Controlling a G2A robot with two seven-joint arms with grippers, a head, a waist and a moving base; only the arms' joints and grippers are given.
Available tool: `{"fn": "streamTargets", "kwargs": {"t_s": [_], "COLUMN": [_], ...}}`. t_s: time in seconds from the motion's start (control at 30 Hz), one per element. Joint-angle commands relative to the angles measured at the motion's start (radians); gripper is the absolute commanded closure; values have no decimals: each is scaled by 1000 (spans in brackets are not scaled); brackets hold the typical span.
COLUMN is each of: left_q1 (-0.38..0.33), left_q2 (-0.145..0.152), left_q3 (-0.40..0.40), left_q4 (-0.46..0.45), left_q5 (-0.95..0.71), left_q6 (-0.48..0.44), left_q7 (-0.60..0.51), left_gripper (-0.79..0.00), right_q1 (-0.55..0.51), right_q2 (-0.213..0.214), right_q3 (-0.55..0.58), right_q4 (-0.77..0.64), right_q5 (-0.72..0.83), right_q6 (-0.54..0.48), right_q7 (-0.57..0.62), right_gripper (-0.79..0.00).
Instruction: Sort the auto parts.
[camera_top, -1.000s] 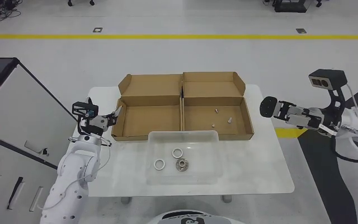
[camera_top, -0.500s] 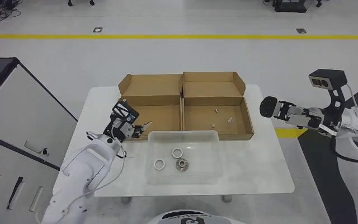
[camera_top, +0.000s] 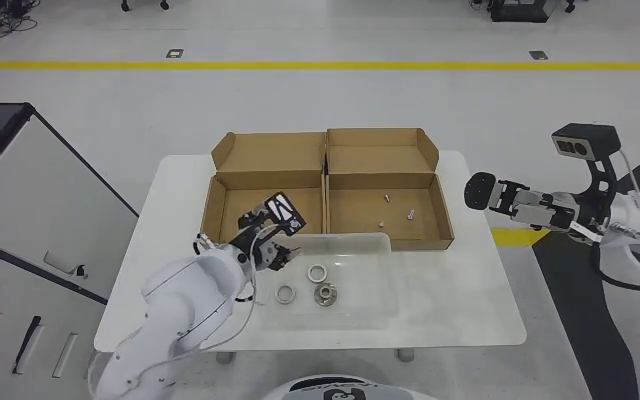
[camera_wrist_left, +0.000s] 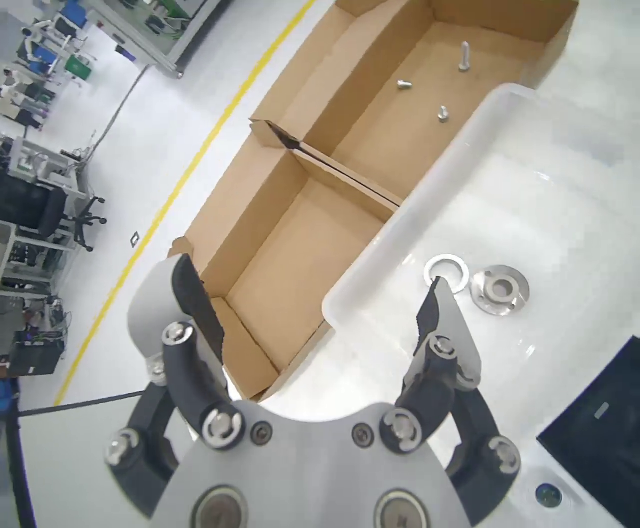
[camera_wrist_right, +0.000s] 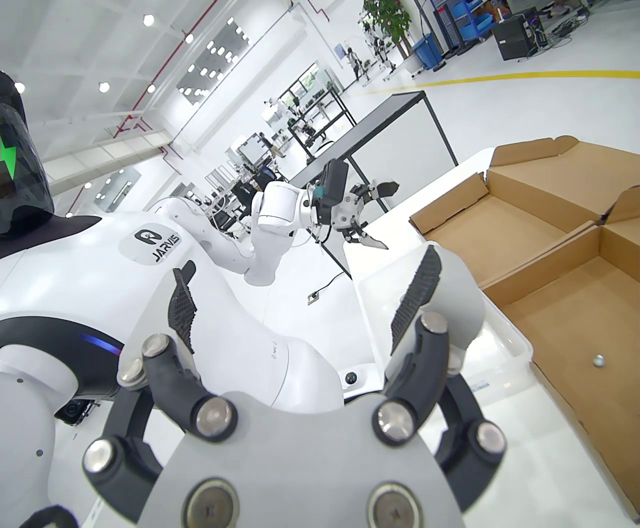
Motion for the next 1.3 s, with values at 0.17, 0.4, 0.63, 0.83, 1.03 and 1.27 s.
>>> {"fn": "streamTargets", "kwargs": {"t_s": [0.17,0.4,0.63,0.83,1.03,1.27], "left_q1": [-94,-184,-243,-243,-243,-243], "left_q2": [-13,-29,-40,-40,-40,-40], "left_q3": [139,219,257,257,257,257], "left_q4": [31,84,131,131,131,131], "left_q5": [-70,-165,-280,-280,-280,-280], "left_q6": [-24,11,38,38,38,38], "left_q7": [-154,-264,-329,-329,-329,-329], "left_gripper": [-785,-785,-785,-785,-785,-785], "right_q1": [0,0,0,0,0,0], "right_q2": [0,0,0,0,0,0], "right_q3": [0,0,0,0,0,0], "right_q4": [0,0,0,0,0,0], "right_q5": [0,0,0,0,0,0], "right_q6": [0,0,0,0,0,0], "right_q7": [0,0,0,0,0,0], "right_gripper": [-785,-785,-785,-785,-785,-785]}}
